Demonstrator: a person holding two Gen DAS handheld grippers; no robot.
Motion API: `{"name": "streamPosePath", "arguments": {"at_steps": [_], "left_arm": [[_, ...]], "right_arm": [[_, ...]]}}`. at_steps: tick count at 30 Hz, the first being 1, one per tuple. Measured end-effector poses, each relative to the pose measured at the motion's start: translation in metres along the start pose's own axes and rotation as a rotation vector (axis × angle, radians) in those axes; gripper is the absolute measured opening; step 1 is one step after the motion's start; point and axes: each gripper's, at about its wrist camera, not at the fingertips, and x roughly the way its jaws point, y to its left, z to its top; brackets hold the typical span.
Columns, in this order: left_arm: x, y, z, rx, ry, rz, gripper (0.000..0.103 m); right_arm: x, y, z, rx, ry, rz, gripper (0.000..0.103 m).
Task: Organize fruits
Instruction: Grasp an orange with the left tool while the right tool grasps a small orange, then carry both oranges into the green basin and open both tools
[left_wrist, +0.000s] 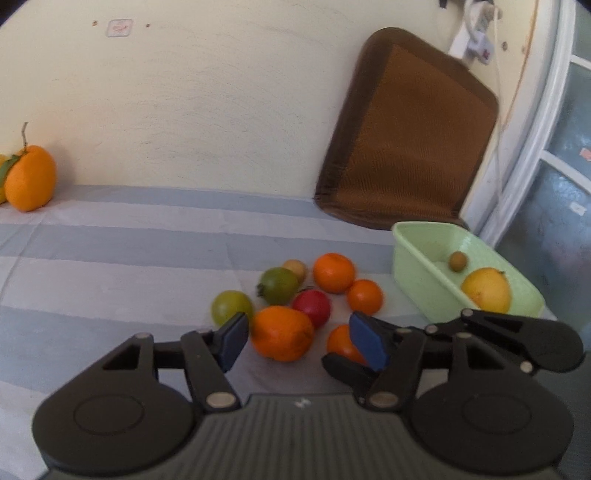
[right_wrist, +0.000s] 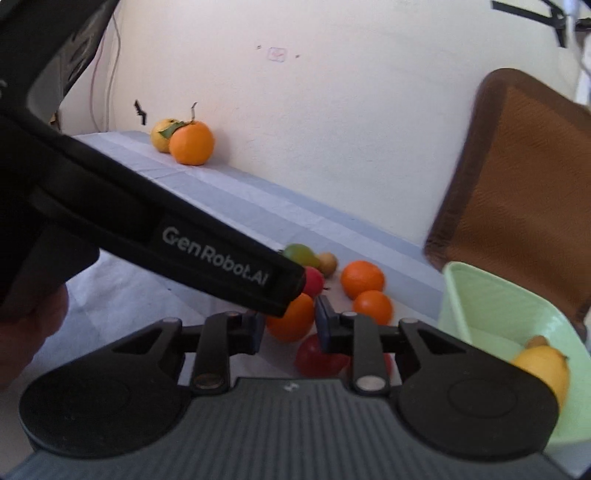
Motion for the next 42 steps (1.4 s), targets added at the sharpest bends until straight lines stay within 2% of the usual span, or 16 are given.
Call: {"name": "streamPosePath", "arguments": {"at_steps": [2,8,10,11,15,19,23,26,30,33,36,39,42], "left_arm": [[0.0,-0.002,0.001,0.006,-0.004,0.005,0.059],[0.011,0.004,-0.004,-0.022,0.023,0.028,0.057],[0.014,0.002,-0.006,-0.004,0.016,0.05,0.043],[0.014,0.001,-0.006,0.003,0.018,0.055,0.04],[0.01,-0.004,-0.008,0.009,0.022,0.053,0.039],[-0.012,-0.011,-0.018,-0.002,0.022,0.004,0.039],[-0.032,-0.031,-0.028,0.026,0.022,-0.069,0.04],[-0.038,-0.051,-0.027,0.061,0.03,-0.115,0.04],[-0.039,-0.08,-0.009,0.098,0.012,-0.181,0.04],[-0.033,-0.101,0.01,0.125,-0.008,-0.218,0.04],[-0.018,-0.12,0.025,0.148,-0.017,-0.236,0.04],[0.008,-0.131,0.036,0.134,0.019,-0.249,0.04],[0.035,-0.134,0.043,0.112,0.059,-0.227,0.04]], "right_arm": [[-0.012,-0.003,-0.006,0.017,-0.021,-0.016,0.031],[-0.054,-0.018,-0.022,0.117,-0.102,-0.075,0.031],[-0.068,-0.024,-0.028,0.16,-0.108,-0.074,0.031],[-0.073,-0.027,-0.032,0.178,-0.107,-0.073,0.031],[-0.081,-0.031,-0.045,0.239,-0.07,-0.043,0.031],[-0.083,-0.033,-0.056,0.264,-0.027,-0.028,0.031],[-0.085,-0.037,-0.062,0.294,-0.024,-0.001,0.031],[-0.089,-0.04,-0.064,0.309,-0.05,-0.032,0.031],[-0.103,-0.057,-0.063,0.358,-0.119,-0.092,0.031],[-0.113,-0.077,-0.059,0.387,-0.181,-0.154,0.031],[-0.112,-0.094,-0.057,0.408,-0.207,-0.192,0.031],[-0.103,-0.106,-0.059,0.405,-0.202,-0.221,0.031],[-0.095,-0.117,-0.063,0.415,-0.193,-0.25,0.031]]}}
